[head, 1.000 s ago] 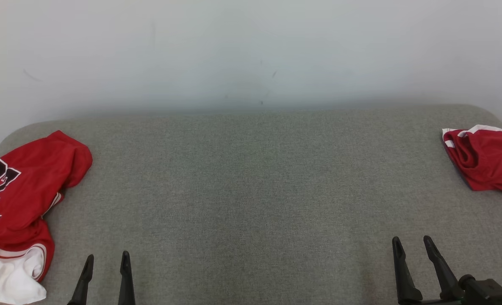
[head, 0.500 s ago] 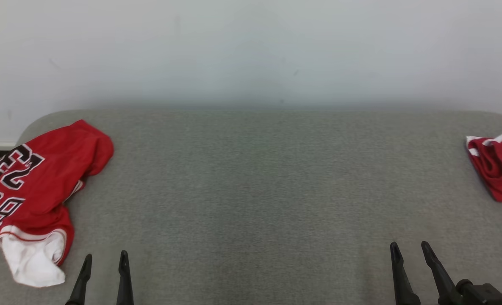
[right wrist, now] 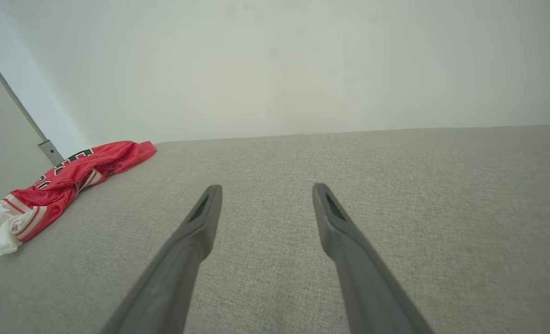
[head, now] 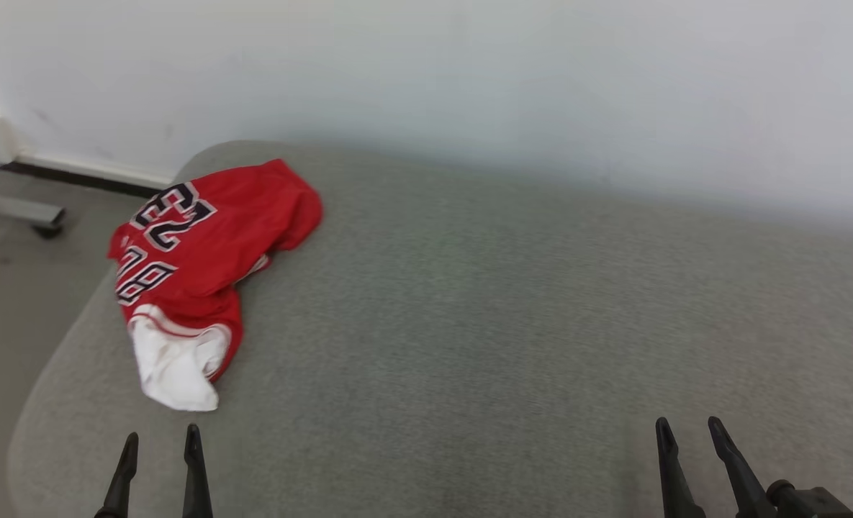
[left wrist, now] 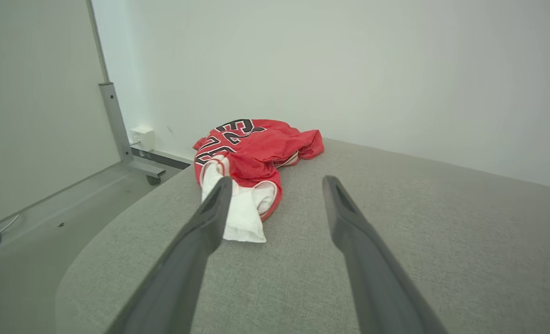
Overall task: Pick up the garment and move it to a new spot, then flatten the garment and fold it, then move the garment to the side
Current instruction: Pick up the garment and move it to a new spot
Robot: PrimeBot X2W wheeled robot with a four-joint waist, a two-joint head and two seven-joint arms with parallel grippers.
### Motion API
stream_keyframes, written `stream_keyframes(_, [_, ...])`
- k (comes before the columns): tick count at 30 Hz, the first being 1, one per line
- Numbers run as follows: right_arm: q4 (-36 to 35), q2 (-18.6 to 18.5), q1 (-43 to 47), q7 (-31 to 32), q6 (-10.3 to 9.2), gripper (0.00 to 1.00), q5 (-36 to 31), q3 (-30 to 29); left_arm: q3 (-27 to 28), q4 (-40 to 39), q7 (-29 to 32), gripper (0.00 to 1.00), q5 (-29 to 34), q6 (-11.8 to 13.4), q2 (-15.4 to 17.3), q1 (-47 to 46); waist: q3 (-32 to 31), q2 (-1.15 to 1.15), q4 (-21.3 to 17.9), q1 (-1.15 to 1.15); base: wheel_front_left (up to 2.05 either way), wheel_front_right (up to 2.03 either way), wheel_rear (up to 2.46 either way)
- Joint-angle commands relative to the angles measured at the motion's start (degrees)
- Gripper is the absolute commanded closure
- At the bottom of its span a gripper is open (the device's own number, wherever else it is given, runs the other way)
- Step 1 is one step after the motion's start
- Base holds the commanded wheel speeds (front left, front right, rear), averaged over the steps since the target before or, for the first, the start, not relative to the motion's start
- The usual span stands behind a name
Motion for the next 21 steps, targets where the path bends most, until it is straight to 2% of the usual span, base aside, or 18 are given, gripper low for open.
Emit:
stream_keyframes(1, [-0.19,0.12,-0.38,-0.18,-0.14,0.0,-0.64,0.13,0.22,-0.13,-0.17,0.0,-0.04,0.18,-0.01,0.3,0.4,0.0,6.01,0.0,0.0,0.0,0.0])
stream_keyframes(10, [0.08,0.4,-0.79,-0.2,-0.14,0.0,-0.86,0.78,1.68,-0.33,-0.18,0.0,-0.11,0.5,-0.02,1.18,0.26,0.0,11.43,0.0,0.0,0.0,0.0])
stream_keyframes(21, [0.67,0.38,-0.99,-0.33,-0.14,0.0,-1.09,1.57,2.41,-0.57,-0.18,0.0,-0.26,0.6,-0.01,1.55,0.04,0.0,11.62,0.0,0.0,0.0,0.0])
